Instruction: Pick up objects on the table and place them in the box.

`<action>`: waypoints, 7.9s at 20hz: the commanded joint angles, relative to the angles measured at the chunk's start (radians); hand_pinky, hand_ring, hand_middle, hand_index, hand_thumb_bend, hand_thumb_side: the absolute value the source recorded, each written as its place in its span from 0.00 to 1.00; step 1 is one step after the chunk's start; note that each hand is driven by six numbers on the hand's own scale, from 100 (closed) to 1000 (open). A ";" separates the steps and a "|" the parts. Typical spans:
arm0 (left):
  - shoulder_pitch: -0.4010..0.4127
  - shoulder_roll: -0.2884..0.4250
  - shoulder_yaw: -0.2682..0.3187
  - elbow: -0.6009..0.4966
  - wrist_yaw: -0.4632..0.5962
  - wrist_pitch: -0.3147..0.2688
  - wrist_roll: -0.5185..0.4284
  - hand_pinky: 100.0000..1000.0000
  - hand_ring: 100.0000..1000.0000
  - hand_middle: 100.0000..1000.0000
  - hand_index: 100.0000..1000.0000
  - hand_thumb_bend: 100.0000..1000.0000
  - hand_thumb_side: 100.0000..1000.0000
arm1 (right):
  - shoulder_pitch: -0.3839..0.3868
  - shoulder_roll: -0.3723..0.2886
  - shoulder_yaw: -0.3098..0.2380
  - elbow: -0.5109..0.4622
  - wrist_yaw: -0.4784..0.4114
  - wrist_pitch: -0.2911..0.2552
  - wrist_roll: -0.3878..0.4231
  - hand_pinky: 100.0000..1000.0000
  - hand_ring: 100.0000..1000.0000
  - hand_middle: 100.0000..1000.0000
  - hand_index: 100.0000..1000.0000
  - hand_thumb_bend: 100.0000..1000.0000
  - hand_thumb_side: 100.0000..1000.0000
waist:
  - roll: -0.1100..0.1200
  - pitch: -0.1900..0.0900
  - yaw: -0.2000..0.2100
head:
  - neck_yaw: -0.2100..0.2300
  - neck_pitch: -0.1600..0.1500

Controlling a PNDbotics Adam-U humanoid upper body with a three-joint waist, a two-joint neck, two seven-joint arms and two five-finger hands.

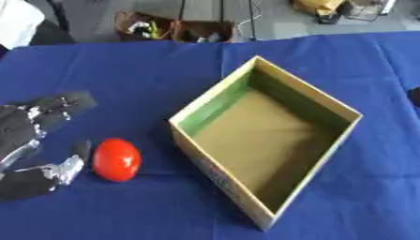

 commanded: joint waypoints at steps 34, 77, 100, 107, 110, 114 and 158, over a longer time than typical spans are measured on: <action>-0.182 0.023 -0.161 0.082 0.082 0.049 -0.364 0.48 0.72 0.95 1.00 0.50 1.00 | 0.012 -0.015 0.009 -0.010 0.023 0.008 0.020 0.85 0.76 0.53 0.63 0.00 0.85 | 0.014 -0.014 -0.003 | 0.001 0.001; -0.238 -0.050 -0.180 0.316 0.021 -0.010 -0.446 0.28 0.71 0.95 1.00 0.37 0.95 | 0.010 0.001 0.012 -0.010 0.039 0.006 0.028 0.86 0.76 0.53 0.63 0.00 0.88 | 0.013 0.012 -0.021 | 0.018 -0.024; -0.233 -0.059 -0.191 0.337 0.106 0.097 -0.415 0.20 0.84 0.88 1.00 0.00 0.16 | 0.009 0.001 0.008 -0.010 0.035 0.005 0.018 0.86 0.76 0.53 0.63 0.00 0.86 | 0.015 0.011 -0.023 | 0.012 -0.033; -0.247 -0.042 -0.178 0.299 0.148 0.108 -0.392 0.17 0.83 0.84 1.00 0.00 0.17 | 0.011 -0.001 0.007 -0.010 0.034 0.008 0.016 0.86 0.76 0.53 0.63 0.00 0.87 | 0.019 0.006 -0.023 | 0.011 -0.032; -0.261 -0.019 -0.164 0.256 0.158 0.104 -0.373 0.13 0.80 0.80 0.96 0.00 0.17 | 0.011 -0.003 0.006 -0.010 0.032 0.011 0.015 0.86 0.76 0.53 0.63 0.00 0.87 | 0.021 0.002 -0.023 | 0.011 -0.032; -0.280 0.011 -0.138 0.194 0.179 0.105 -0.345 0.10 0.77 0.73 0.87 0.00 0.29 | 0.011 -0.007 0.005 -0.010 0.029 0.013 0.014 0.86 0.76 0.53 0.63 0.00 0.87 | 0.025 -0.001 -0.021 | 0.010 -0.031; -0.811 -0.412 -0.264 0.553 0.212 0.022 -0.368 0.03 0.68 0.56 0.72 0.00 0.04 | -0.012 -0.024 0.029 -0.010 0.012 0.011 0.037 0.86 0.76 0.53 0.63 0.00 0.87 | 0.085 0.005 -0.170 | 0.080 -0.083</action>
